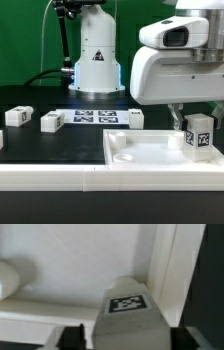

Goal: Assemble one leg

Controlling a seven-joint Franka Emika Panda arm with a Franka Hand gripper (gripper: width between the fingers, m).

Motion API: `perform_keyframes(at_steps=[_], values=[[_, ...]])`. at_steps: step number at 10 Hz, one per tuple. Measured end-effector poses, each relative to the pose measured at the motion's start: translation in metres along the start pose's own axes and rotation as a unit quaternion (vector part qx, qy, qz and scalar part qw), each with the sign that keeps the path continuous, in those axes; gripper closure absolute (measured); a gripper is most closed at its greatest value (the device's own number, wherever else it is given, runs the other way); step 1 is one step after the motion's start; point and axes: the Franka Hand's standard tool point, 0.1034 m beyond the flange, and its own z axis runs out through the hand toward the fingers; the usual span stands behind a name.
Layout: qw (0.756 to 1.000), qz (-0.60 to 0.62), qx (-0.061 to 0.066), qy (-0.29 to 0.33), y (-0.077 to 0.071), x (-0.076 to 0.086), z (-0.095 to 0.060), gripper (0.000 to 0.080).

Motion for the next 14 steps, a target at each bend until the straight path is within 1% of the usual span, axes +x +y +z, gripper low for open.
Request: perform_keyframes(at_steps=[1, 3, 4, 6, 7, 8, 9, 10, 11, 12, 13, 14], values=[[1.000, 0.002, 0.000, 0.000, 0.0001, -0.0001, 0.0001, 0.0508], [1.000, 0.016, 0.000, 0.000, 0.0000, -0.0001, 0.0001, 0.0508], [0.998, 0.057, 0.004, 0.000, 0.0003, -0.0001, 0.0001, 0.0508], [0.989, 0.148, 0.021, -0.002, 0.0046, -0.0003, 0.0006, 0.0508], [0.977, 0.209, 0.027, -0.002, 0.0044, -0.0004, 0.0012, 0.0508], [0.965, 0.262, 0.028, 0.000, 0.0034, 0.0000, 0.0015, 0.0508], [0.956, 0.290, 0.034, 0.004, 0.0036, 0.0010, 0.0017, 0.0508], [0.936, 0.349, 0.043, 0.005, 0.0040, 0.0010, 0.0018, 0.0508], [0.924, 0.381, 0.043, 0.004, 0.0034, 0.0012, 0.0018, 0.0508], [0.898, 0.438, 0.044, 0.007, -0.0001, 0.0016, 0.0020, 0.0508], [0.867, 0.495, 0.046, 0.015, -0.0040, 0.0005, 0.0025, 0.0508], [0.842, 0.537, 0.048, 0.022, -0.0051, -0.0006, 0.0029, 0.0508]])
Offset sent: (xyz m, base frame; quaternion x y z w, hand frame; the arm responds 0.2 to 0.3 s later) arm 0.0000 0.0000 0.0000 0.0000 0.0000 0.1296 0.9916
